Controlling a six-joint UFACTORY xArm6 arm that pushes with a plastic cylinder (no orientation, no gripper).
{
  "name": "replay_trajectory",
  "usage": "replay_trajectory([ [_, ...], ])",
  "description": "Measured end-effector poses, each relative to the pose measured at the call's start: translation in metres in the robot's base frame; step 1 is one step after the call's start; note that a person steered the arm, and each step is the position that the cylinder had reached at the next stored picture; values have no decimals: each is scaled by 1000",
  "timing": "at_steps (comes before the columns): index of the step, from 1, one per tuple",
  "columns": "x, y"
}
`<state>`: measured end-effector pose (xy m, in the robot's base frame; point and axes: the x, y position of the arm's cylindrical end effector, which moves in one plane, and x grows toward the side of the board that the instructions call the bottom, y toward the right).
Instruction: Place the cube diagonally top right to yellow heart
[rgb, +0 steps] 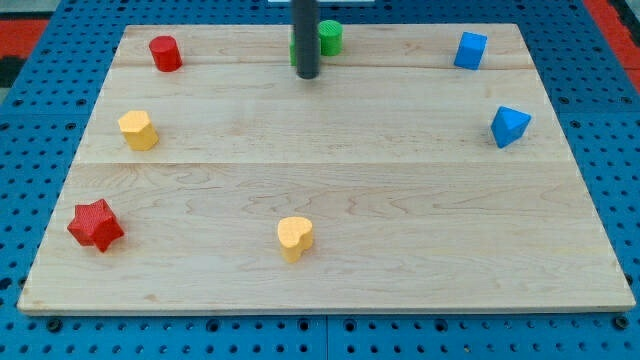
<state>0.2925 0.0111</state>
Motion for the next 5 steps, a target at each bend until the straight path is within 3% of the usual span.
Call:
replay_trajectory([
  [2,-90,104],
  [3,-99,156],
  [5,-60,177],
])
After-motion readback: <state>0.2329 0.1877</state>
